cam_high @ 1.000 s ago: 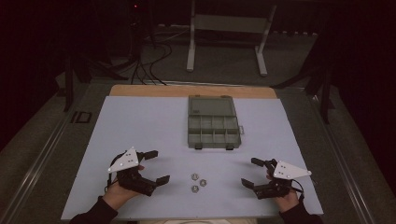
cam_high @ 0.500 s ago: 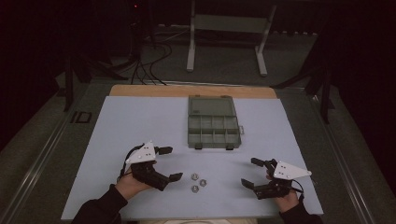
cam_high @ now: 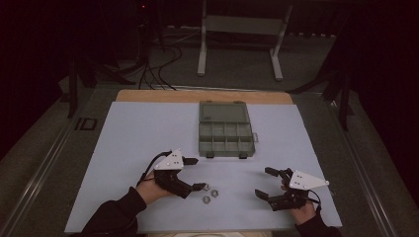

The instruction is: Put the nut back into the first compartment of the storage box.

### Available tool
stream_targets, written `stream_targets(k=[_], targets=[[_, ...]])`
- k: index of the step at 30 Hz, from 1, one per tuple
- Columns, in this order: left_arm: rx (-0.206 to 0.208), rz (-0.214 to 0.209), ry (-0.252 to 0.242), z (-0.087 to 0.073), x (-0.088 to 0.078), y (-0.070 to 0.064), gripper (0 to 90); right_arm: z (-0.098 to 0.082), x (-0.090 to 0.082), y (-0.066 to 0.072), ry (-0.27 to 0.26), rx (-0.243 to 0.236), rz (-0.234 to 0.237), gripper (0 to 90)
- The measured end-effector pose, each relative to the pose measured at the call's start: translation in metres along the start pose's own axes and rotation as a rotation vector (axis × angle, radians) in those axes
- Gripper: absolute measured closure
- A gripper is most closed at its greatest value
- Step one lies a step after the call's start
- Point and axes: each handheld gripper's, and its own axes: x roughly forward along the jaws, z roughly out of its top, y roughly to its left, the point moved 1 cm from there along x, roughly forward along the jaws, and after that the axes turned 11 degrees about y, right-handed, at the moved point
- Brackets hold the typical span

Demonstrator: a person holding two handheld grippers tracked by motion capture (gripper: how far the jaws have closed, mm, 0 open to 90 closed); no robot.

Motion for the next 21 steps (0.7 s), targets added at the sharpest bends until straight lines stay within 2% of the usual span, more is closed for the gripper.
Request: stream_targets(k=[2, 5, 10, 11, 16, 17, 21], targets=[[-0.007, 0.007, 0.023, 0.001, 0.003, 0.000, 25.6, 0.000, 0.000, 0.000, -0.001, 0.001, 0.003, 13.7], [0.014, 0.020, 0.053, 0.003, 0.007, -0.002, 32.2, 0.000, 0.000, 0.000, 0.000, 0.001, 0.005, 13.8], [0.014, 0.008, 0.081, 0.003, 0.016, -0.002, 38.5, 0.000, 0.000, 0.000, -0.002, 0.002, 0.009, 13.8], [0.005, 0.004, 0.107, 0.003, 0.020, -0.002, 41.3, 0.000, 0.000, 0.000, -0.002, 0.002, 0.009, 13.7], [0.005, -0.010, 0.142, 0.001, 0.026, -0.005, 49.2, 0.000, 0.000, 0.000, -0.001, 0.002, 0.008, 13.8], [0.000, -0.027, 0.154, -0.001, 0.029, -0.005, 49.8, 0.000, 0.000, 0.000, -0.001, 0.002, 0.008, 13.8], [0.007, -0.022, 0.212, -0.003, 0.038, -0.005, 53.1, 0.000, 0.000, 0.000, -0.001, 0.002, 0.009, 13.8]])
